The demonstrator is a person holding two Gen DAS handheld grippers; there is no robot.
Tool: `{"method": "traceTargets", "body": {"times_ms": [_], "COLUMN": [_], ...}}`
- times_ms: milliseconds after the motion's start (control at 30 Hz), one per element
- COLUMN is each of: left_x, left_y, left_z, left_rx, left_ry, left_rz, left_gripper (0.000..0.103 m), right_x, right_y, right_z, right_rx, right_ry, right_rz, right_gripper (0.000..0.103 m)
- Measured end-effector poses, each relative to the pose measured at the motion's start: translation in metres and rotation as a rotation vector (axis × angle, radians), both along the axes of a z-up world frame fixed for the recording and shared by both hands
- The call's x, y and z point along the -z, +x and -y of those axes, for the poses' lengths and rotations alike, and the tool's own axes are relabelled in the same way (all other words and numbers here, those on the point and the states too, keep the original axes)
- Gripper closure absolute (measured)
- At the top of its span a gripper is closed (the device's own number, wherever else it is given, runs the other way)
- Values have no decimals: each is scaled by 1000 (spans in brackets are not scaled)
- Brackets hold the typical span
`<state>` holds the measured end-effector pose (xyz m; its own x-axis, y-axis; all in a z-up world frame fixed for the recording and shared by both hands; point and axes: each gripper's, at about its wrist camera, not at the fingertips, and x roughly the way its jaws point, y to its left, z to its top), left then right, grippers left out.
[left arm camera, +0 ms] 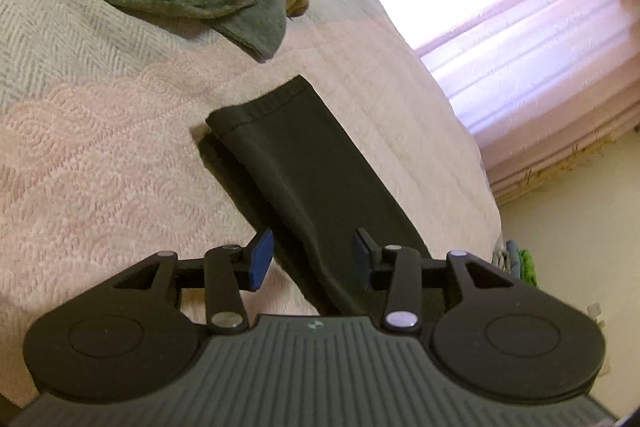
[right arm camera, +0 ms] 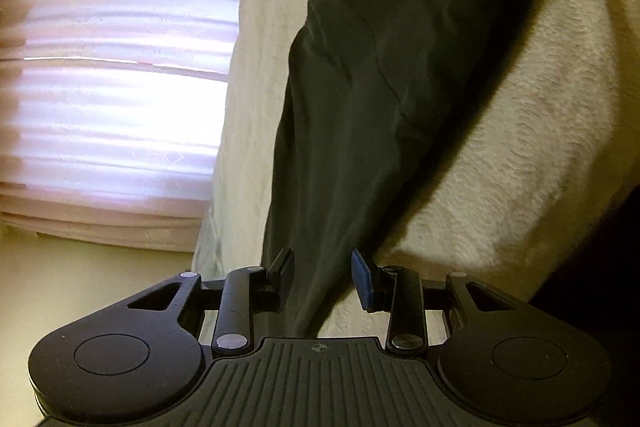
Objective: Fold clothes
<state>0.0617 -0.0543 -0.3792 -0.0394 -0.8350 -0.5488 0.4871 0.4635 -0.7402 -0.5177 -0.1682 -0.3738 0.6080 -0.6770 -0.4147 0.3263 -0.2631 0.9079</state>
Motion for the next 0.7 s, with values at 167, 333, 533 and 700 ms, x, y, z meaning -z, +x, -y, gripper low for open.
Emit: {"method": "traceTargets", "body": {"times_ms": [167, 333, 533, 700], "left_x": [5, 12, 27, 23], "left_y": [13, 16, 13, 5], "left_z": [8, 20, 15, 14], "left_rx": [-38, -10, 64, 45], "left_ry": [-16, -19, 59, 78], "left_rz": [-31, 18, 134, 195], "left_gripper": [66, 103, 102, 98], "right_x": [4, -7, -13, -23], "right_y": [-2, 3, 12, 33], "right_z": [5, 8, 4, 1], "right_rx": [13, -8, -47, -124], "right_ry": [8, -43, -63, -60], "right_rz": [-23, -93, -233, -454], "right_gripper": [68, 101, 101, 100]}}
